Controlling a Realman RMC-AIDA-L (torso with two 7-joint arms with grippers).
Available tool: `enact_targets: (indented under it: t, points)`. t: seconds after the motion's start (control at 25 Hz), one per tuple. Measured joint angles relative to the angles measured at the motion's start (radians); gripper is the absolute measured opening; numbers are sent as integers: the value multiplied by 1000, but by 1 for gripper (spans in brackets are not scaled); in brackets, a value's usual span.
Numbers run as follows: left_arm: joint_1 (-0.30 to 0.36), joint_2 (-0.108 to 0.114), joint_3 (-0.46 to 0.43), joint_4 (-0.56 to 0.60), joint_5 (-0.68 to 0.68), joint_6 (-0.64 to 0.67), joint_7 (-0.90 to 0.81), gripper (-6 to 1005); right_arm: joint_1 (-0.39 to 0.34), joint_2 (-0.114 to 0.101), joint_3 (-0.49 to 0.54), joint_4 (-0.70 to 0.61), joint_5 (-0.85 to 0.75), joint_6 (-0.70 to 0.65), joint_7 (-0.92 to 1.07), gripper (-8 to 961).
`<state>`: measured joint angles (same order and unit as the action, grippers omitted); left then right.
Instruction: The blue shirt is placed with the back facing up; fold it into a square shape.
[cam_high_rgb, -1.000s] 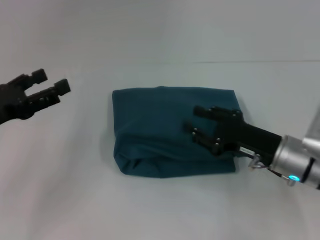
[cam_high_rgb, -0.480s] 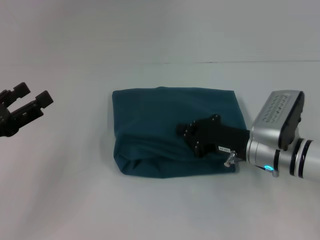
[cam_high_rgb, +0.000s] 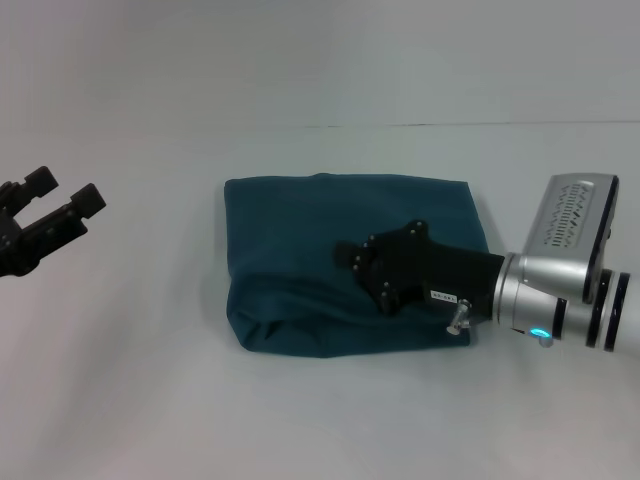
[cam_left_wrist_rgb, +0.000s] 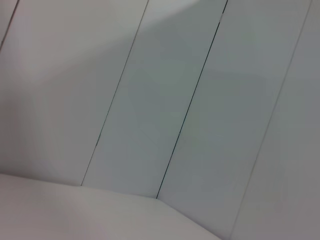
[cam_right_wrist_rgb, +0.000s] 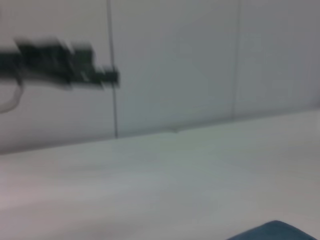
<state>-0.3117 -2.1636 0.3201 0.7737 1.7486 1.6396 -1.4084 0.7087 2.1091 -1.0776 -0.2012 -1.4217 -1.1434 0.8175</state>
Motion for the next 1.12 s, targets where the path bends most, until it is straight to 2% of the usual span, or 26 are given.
enact_targets:
  t: [0.12, 0.36, 0.52, 0.64, 0.72, 0.76, 0.8, 0.84, 0.96, 1.12]
  points:
    - [-1, 0, 0, -1, 0, 0, 7, 938, 29, 1, -45, -1, 9, 26, 18, -1]
    - [-1, -1, -2, -22, 0, -8, 17, 935, 125, 11, -225, 47, 9, 280, 118, 0]
    - [0, -1, -9, -41, 0, -21, 35, 934, 122, 10, -251, 40, 13, 301, 149, 0]
    - [3, 0, -25, -52, 1, -18, 56, 934, 67, 0, -236, -18, 42, 212, 153, 0]
    - [6, 2, -28, -45, 9, -10, 40, 934, -18, -12, -233, -126, 66, 112, 181, -1]
    - [7, 4, -26, -33, 25, -7, 10, 934, -107, -26, -233, -254, 62, 34, 237, -1]
    - [8, 7, -24, -19, 49, -6, -21, 934, -107, -26, -233, -254, 62, 34, 237, -1]
    - [8, 11, -22, -7, 75, -3, -49, 934, -154, -38, -233, -344, 45, -6, 281, -1]
    - [1, 24, -22, 25, 184, 22, -109, 934, -282, -75, -210, -586, -87, -136, 455, -1]
    - [-21, 39, -21, 49, 326, 118, -142, 934, -348, -106, -97, -768, -282, -334, 720, 40]
